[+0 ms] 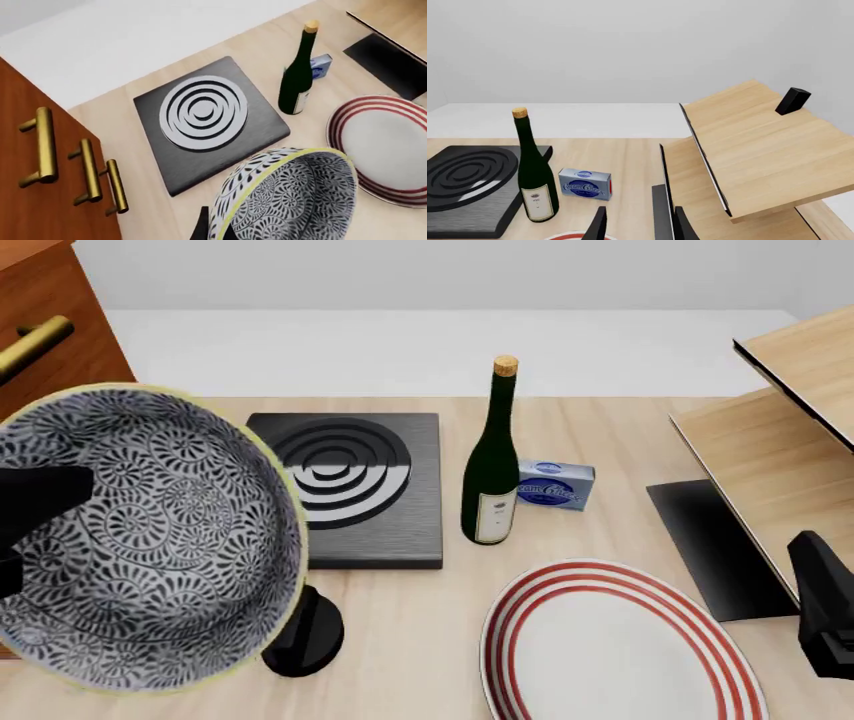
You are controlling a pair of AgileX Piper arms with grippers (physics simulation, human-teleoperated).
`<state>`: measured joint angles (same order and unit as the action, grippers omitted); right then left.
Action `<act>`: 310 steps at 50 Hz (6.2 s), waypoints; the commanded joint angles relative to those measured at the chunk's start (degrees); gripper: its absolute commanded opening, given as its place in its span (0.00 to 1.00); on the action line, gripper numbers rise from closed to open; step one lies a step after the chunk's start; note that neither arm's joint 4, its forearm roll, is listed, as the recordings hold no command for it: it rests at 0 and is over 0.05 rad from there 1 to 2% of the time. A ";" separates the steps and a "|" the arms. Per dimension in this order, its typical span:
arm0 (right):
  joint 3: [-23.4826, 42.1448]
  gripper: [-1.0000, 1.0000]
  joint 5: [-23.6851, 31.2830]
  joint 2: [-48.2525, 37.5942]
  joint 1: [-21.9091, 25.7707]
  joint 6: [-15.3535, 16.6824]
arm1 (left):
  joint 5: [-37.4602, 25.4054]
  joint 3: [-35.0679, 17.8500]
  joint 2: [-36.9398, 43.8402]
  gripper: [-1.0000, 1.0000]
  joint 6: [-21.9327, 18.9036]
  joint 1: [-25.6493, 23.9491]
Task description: Pick up the akita bowl and put it on the plate.
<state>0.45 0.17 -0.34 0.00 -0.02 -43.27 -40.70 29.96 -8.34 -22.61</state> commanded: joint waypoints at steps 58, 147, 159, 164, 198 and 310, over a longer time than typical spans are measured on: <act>0.00 1.00 0.00 0.00 0.00 0.00 | 7.16 -21.93 37.85 0.00 30.22 -40.80; 0.00 1.00 0.00 -0.01 0.00 0.00 | 24.00 -13.20 51.45 0.00 34.90 -40.07; 0.00 1.00 0.00 0.00 -0.01 0.01 | 29.16 -11.53 53.48 0.00 36.34 -41.55; 0.00 1.00 0.00 0.00 0.00 0.00 | 30.98 -11.28 54.36 0.00 36.69 -41.77; 0.00 1.00 -0.01 0.02 -0.01 0.01 | 39.63 -10.66 61.31 0.00 38.45 -42.88; 0.00 1.00 0.00 -0.01 -0.01 0.00 | 57.99 -11.12 78.04 0.00 47.49 -39.77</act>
<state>0.46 0.17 -0.34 -0.01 -0.02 14.14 -51.65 107.34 39.06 -62.31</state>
